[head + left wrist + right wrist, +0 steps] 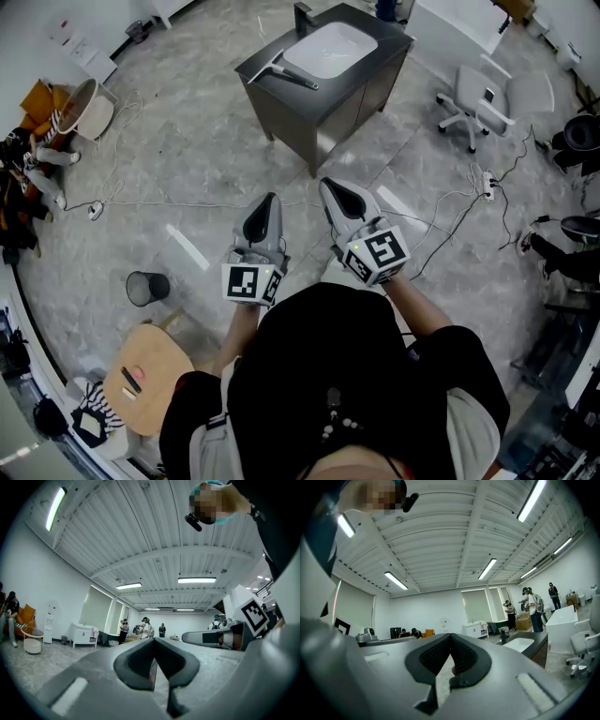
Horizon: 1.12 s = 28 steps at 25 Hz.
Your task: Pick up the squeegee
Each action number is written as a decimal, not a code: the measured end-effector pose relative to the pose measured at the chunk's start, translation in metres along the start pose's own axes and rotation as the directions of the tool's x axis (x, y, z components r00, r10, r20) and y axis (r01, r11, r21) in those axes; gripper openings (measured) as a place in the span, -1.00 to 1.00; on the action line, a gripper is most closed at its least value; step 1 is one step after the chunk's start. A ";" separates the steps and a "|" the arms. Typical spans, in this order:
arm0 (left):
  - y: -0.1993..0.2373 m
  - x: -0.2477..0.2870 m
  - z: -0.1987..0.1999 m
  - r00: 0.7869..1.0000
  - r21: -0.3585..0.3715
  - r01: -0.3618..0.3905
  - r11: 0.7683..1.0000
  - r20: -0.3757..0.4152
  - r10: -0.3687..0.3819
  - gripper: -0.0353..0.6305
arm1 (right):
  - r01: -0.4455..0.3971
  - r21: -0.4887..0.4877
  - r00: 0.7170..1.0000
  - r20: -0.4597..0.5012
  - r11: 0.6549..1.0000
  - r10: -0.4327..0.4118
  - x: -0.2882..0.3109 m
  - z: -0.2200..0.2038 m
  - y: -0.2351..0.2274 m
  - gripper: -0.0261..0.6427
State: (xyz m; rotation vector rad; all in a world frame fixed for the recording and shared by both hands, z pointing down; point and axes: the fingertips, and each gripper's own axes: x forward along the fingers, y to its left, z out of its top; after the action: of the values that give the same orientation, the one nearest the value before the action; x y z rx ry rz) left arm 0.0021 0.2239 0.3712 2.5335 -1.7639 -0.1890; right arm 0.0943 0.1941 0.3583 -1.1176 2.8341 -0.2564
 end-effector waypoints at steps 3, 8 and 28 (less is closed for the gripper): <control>-0.010 0.025 -0.002 1.000 0.008 -0.003 1.000 0.009 0.003 -0.89 | -0.009 0.001 1.000 0.005 1.000 0.009 0.003 0.006 -0.027 -0.91; -0.025 0.065 -0.009 1.000 0.017 -0.013 1.000 0.021 0.013 -0.89 | -0.030 -0.007 0.999 0.013 1.000 0.030 0.007 0.013 -0.067 -0.91; -0.018 0.129 -0.032 0.998 0.013 -0.057 0.998 -0.009 0.057 -0.89 | -0.010 0.039 1.000 -0.014 0.999 0.011 0.032 0.005 -0.143 -0.91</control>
State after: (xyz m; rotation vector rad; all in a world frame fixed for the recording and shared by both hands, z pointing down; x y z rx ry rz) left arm 0.0672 0.1079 0.3912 2.4849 -1.8369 -0.1630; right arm 0.1676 0.0685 0.3796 -1.0973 2.8338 -0.3193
